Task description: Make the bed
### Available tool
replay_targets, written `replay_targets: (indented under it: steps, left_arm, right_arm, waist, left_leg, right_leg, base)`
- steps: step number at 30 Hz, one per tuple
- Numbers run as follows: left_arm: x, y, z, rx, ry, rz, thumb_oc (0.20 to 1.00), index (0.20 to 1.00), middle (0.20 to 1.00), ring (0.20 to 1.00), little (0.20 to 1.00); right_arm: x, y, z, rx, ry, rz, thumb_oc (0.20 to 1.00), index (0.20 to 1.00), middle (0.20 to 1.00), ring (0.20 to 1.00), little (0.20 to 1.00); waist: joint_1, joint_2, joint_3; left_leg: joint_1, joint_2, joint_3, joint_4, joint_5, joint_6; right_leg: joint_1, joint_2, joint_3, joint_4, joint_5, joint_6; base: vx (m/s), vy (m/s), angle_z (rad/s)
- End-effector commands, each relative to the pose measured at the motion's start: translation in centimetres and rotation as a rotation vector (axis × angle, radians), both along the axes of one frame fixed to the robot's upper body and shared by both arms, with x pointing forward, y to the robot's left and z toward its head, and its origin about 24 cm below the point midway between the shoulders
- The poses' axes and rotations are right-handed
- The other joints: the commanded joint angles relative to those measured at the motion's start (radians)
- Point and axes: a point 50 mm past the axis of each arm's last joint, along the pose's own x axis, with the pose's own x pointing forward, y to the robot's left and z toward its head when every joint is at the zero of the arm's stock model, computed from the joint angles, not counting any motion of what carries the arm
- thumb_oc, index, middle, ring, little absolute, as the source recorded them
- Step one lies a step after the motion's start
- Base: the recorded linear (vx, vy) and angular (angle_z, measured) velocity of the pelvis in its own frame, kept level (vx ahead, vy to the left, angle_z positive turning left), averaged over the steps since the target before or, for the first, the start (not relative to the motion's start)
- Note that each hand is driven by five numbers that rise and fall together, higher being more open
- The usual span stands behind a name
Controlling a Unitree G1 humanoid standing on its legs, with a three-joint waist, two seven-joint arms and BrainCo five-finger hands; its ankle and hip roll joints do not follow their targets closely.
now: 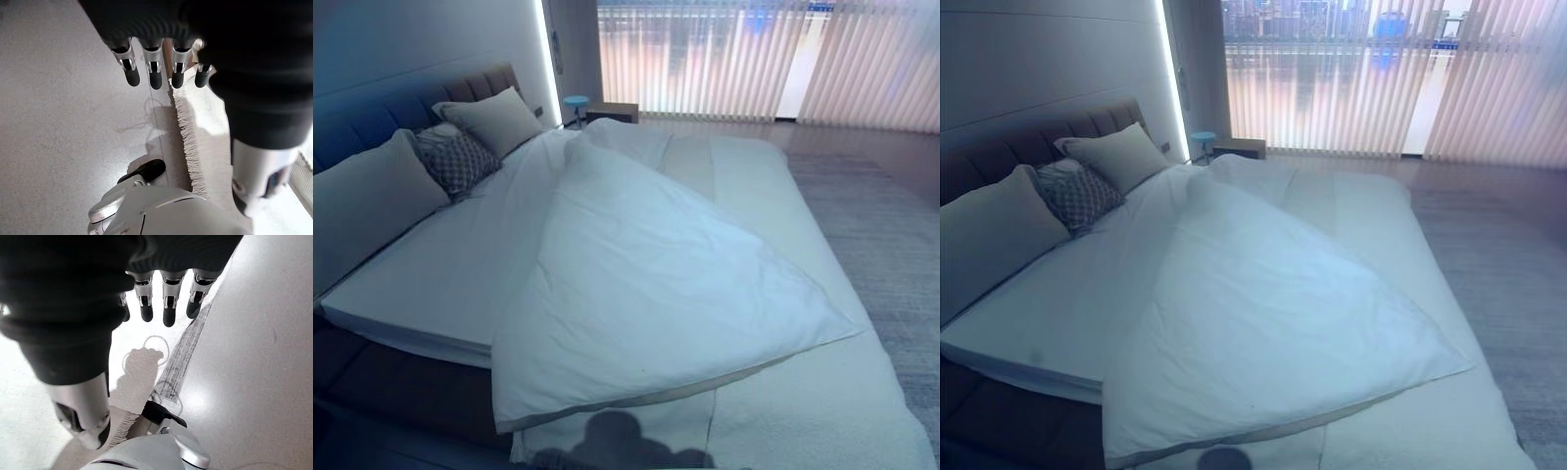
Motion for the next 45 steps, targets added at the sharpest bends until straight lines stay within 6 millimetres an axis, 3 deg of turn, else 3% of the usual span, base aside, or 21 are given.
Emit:
replay_targets:
  steps: [1, 8, 17, 21, 22, 23, 29, 35, 40, 41, 43, 44, 45]
  left_arm:
    - [2.0, -0.3, 0.3, -0.002, -0.039, -0.037, 1.000, 1.000, 1.000, 1.000, 1.000]
    - [1.5, -0.1, 0.2, -0.007, -0.030, 0.018, 1.000, 1.000, 1.000, 1.000, 1.000]
    - [1.1, -0.2, 0.1, -0.015, -0.041, 0.118, 1.000, 1.000, 1.000, 1.000, 1.000]
    - [1.8, -0.3, 0.3, -0.015, -0.073, 0.143, 1.000, 1.000, 1.000, 1.000, 1.000]
    - [2.6, -0.3, 0.5, -0.011, -0.100, 0.146, 1.000, 1.000, 1.000, 1.000, 1.000]
    - [2.6, -0.3, 0.5, -0.011, -0.100, 0.146, 1.000, 1.000, 1.000, 1.000, 1.000]
    - [4.7, -0.8, 1.0, -0.007, -0.166, 0.133, 1.000, 1.000, 1.000, 1.000, 1.000]
    - [6.7, -1.6, 1.6, -0.005, -0.225, 0.133, 1.000, 1.000, 1.000, 1.000, 1.000]
    - [8.6, -2.7, 2.1, -0.012, -0.280, 0.122, 1.000, 1.000, 1.000, 1.000, 1.000]
    - [9.2, -3.1, 2.3, -0.024, -0.297, 0.124, 1.000, 1.000, 1.000, 1.000, 1.000]
    - [9.5, -3.3, 2.5, -0.032, -0.310, 0.127, 1.000, 1.000, 1.000, 1.000, 1.000]
    - [10.0, -3.8, 2.7, -0.048, -0.331, 0.139, 1.000, 1.000, 1.000, 1.000, 1.000]
    - [10.2, -3.8, 2.7, -0.049, -0.333, 0.139, 1.000, 1.000, 1.000, 1.000, 1.000]
  right_arm:
    - [2.1, -0.4, 0.5, -0.018, -0.039, 0.051, 1.000, 1.000, 1.000, 1.000, 1.000]
    - [2.3, -0.3, 0.5, -0.003, -0.062, -0.006, 1.000, 1.000, 1.000, 1.000, 1.000]
    - [3.8, 0.4, 0.7, 0.077, -0.202, -0.258, 1.000, 1.000, 1.000, 1.000, 1.000]
    - [6.0, 1.1, 1.3, 0.140, -0.327, -0.390, 1.000, 1.000, 1.000, 1.000, 1.000]
    - [8.2, 1.4, 2.1, 0.182, -0.424, -0.429, 1.000, 1.000, 1.000, 1.000, 1.000]
    - [8.2, 1.5, 2.1, 0.182, -0.424, -0.429, 1.000, 1.000, 1.000, 1.000, 1.000]
    - [14.3, 1.7, 5.8, 0.290, -0.703, -0.530, 1.000, 1.000, 1.000, 1.000, 1.000]
    - [20.0, 2.9, 10.5, 0.503, -0.994, -0.798, 1.000, 1.000, 1.000, 1.000, 1.000]
    - [24.6, 4.0, 15.6, 0.672, -1.192, -0.993, 1.000, 1.000, 1.000, 1.000, 1.000]
    - [26.5, 3.6, 17.8, 0.690, -1.253, -1.039, 1.000, 1.000, 1.000, 1.000, 1.000]
    - [27.2, 3.4, 18.7, 0.685, -1.269, -1.040, 1.000, 1.000, 1.000, 1.000, 1.000]
    - [28.6, 3.0, 21.0, 0.687, -1.325, -1.053, 1.000, 1.000, 1.000, 1.000, 1.000]
    - [28.7, 2.9, 21.1, 0.688, -1.327, -1.053, 1.000, 1.000, 1.000, 1.000, 1.000]
  waist:
    - [-0.024, -0.009, 0.019]
    - [-0.026, -0.006, 0.029]
    - [-0.032, -0.001, 0.051]
    - [-0.036, 0.005, 0.078]
    - [-0.036, 0.008, 0.099]
    - [-0.036, 0.008, 0.098]
    - [-0.034, 0.013, 0.150]
    - [-0.027, 0.017, 0.197]
    - [-0.019, 0.027, 0.235]
    - [-0.015, 0.034, 0.249]
    - [-0.011, 0.036, 0.254]
    - [-0.006, 0.040, 0.268]
    - [-0.005, 0.041, 0.269]
  left_leg:
    - [-0.013, -0.033, -0.002, 0.007, -0.040, -0.007]
    - [-0.020, -0.031, -0.005, 0.007, -0.039, -0.006]
    - [-0.047, -0.029, -0.004, 0.007, -0.035, -0.007]
    - [-0.073, -0.026, -0.003, 0.007, -0.027, -0.010]
    - [-0.091, -0.024, -0.004, 0.007, -0.021, -0.012]
    - [-0.091, -0.024, -0.004, 0.007, -0.021, -0.012]
    - [-0.152, -0.022, -0.003, 0.007, 0.000, -0.016]
    - [-0.216, -0.024, -0.001, 0.007, 0.019, -0.013]
    - [-0.274, -0.028, -0.005, 0.007, 0.032, -0.011]
    - [-0.295, -0.030, -0.007, 0.007, 0.036, -0.011]
    - [-0.307, -0.029, -0.007, 0.007, 0.038, -0.011]
    - [-0.324, -0.031, -0.011, 0.007, 0.041, -0.011]
    - [-0.325, -0.031, -0.010, 0.007, 0.041, -0.011]
  right_leg:
    - [0.012, -0.050, 0.004, 0.033, -0.031, 0.125]
    - [0.005, -0.048, 0.003, 0.033, -0.033, 0.124]
    - [-0.023, -0.047, -0.003, 0.037, -0.035, 0.122]
    - [-0.052, -0.047, -0.004, 0.037, -0.031, 0.123]
    - [-0.072, -0.047, -0.005, 0.040, -0.027, 0.122]
    - [-0.072, -0.047, -0.005, 0.040, -0.027, 0.122]
    - [-0.143, -0.050, -0.007, 0.057, -0.012, 0.123]
    - [-0.222, -0.054, 0.003, 0.087, -0.004, 0.122]
    - [-0.289, -0.055, 0.014, 0.104, 0.005, 0.121]
    - [-0.311, -0.056, 0.020, 0.103, 0.010, 0.120]
    - [-0.323, -0.055, 0.023, 0.103, 0.012, 0.119]
    - [-0.338, -0.053, 0.029, 0.099, 0.015, 0.119]
    - [-0.340, -0.053, 0.029, 0.099, 0.016, 0.119]
  base:
    - [0.01, -0.003, -0.04]
    - [0.02, -0.003, -0.02]
    - [0.02, -0.004, 0.00]
    - [-0.02, 0.003, -0.01]
    - [-0.05, 0.002, -0.03]
    - [-0.07, -0.003, -0.07]
    - [-0.03, -0.003, -0.04]
    - [-0.02, -0.003, -0.01]
    - [0.01, -0.003, -0.11]
    - [0.03, 0.006, -0.06]
    - [0.02, -0.001, -0.07]
    - [0.02, -0.005, -0.05]
    - [0.00, 0.000, 0.00]
